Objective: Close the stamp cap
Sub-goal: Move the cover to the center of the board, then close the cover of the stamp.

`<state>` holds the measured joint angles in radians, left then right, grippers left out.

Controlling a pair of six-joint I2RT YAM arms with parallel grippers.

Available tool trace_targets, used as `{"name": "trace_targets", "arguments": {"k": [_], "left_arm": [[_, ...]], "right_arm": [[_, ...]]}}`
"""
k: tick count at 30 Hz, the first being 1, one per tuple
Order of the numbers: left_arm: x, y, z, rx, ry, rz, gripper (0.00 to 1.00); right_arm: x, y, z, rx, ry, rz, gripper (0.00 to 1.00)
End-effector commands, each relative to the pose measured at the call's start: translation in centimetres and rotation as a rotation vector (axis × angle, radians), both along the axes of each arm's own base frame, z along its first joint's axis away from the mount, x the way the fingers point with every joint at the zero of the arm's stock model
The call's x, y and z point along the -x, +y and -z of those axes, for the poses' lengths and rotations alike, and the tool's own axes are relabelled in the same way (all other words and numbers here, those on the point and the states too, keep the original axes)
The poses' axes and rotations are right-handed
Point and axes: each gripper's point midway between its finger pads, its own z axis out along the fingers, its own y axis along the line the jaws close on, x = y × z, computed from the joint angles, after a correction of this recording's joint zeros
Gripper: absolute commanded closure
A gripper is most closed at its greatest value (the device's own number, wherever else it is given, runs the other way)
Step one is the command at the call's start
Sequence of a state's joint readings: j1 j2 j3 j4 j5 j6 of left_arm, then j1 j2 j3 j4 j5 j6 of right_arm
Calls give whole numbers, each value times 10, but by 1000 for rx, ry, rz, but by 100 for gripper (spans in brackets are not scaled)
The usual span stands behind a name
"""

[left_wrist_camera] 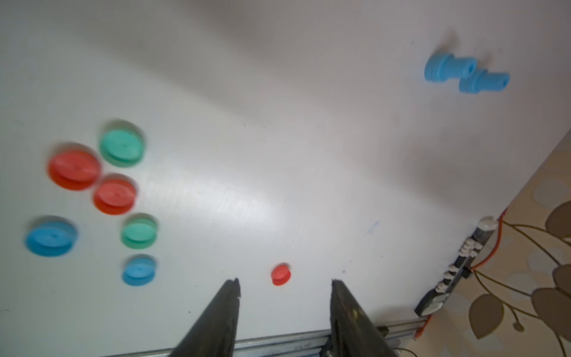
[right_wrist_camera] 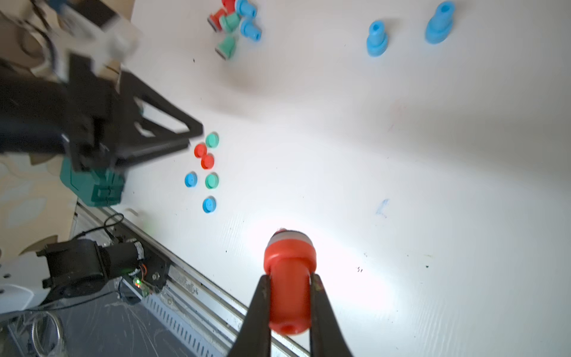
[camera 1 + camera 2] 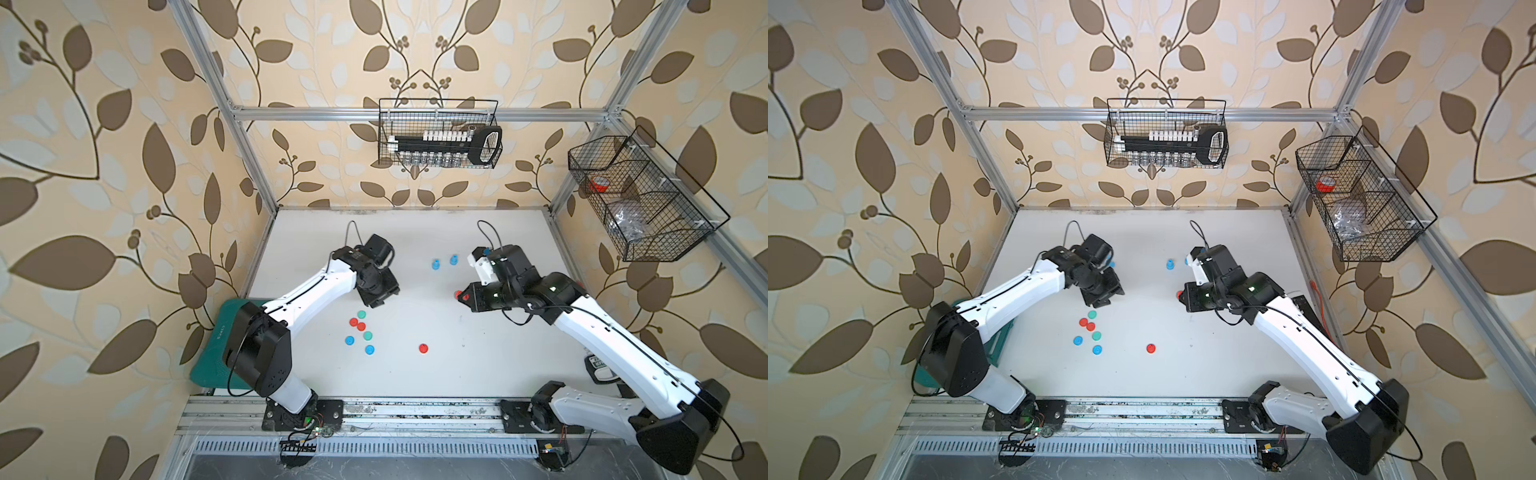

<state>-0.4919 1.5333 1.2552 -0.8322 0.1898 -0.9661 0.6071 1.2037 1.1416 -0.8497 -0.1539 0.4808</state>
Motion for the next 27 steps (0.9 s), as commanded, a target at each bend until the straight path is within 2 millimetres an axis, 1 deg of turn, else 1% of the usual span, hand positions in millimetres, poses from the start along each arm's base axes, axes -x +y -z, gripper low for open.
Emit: {"name": "trace_targets", "arguments": {"k": [1,2,3,5,7,11,14,20,23,27], "left_arm": [[17,35,-14,-118,-37,83,49],[18,40,-11,-138,-29,85,49],[22,47,-18,-140,-55,80,49],[29,56,-15,-153,-55,71,49],[37,65,-12,-158,-56,52,49],[48,82,-10,-157,-61,23,49],[54,92,-9,-163,-55,12,49],[58,99,-6,-162,-48,4,50],[59,100,-4,-160,-43,3,51],[58,100,-2,-158,-38,2,51]], "right_arm": [[9,23,9,55,63,-60,85],[9,27,17,80,96,-65,85],[14,35,27,110,133,-89,85],[19,45,44,166,195,-120,85],[21,50,56,217,232,-136,86],[22,56,74,271,269,-151,86],[26,62,86,310,306,-180,86],[39,75,118,400,377,-241,87],[44,79,129,422,413,-258,87],[46,79,139,450,442,-273,87]]}}
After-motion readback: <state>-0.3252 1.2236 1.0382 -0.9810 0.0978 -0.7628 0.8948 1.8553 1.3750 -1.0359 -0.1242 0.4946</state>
